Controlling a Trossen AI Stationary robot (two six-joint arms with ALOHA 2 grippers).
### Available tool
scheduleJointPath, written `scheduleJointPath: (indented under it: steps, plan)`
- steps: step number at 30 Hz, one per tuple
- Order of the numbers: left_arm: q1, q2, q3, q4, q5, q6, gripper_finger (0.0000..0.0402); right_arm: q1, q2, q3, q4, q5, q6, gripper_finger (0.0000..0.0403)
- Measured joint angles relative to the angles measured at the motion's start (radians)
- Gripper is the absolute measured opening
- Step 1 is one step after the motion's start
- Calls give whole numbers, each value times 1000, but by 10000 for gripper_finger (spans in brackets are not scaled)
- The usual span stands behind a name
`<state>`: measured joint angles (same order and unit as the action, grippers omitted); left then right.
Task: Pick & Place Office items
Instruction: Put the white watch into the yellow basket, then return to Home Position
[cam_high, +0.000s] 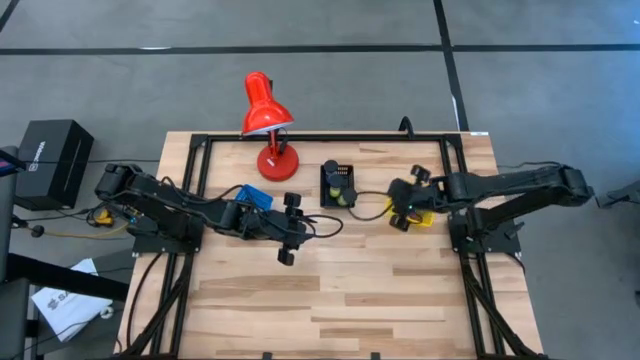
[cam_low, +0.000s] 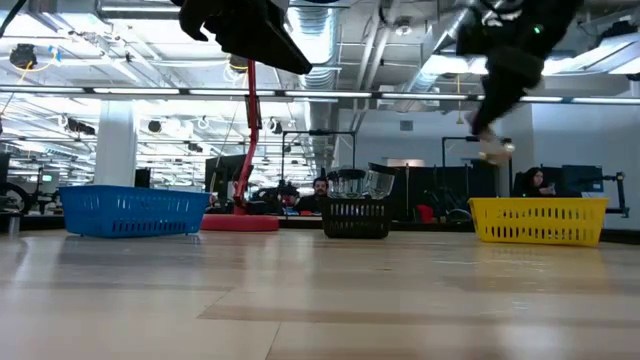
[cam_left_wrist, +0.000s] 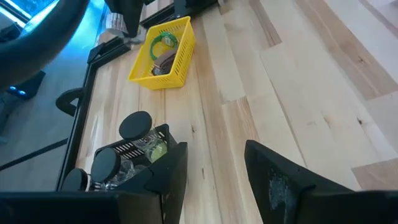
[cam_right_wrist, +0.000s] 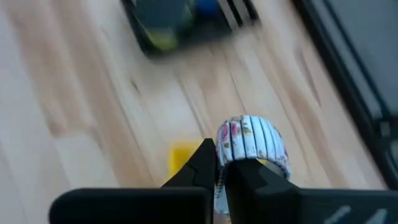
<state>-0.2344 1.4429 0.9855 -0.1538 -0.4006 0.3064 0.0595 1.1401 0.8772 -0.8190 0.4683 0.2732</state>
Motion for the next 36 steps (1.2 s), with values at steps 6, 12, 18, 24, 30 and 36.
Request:
scheduleJointPath:
  steps: [6, 12, 18, 24, 30, 36]
  plan:
    - [0, 0, 0, 6, 0, -1, 156, -118, 11, -1, -157, -60, 36, 31]
    - [0, 0, 0, 7, 1, -1, 156, -207, 95, -1, -174, -121, -53, 38]
    - [0, 0, 0, 8, 3, -1, 156, -238, 201, -1, -177, -113, -105, 65]
    - [0, 0, 0, 8, 4, -1, 156, -238, 292, -1, -215, -111, -106, 124]
    - [0, 0, 0, 10, 3, -1, 156, -238, 350, 47, -334, -132, -97, 174]
    - [0, 0, 0, 13, 0, -6, 156, -218, 332, 141, -488, -131, -29, 195]
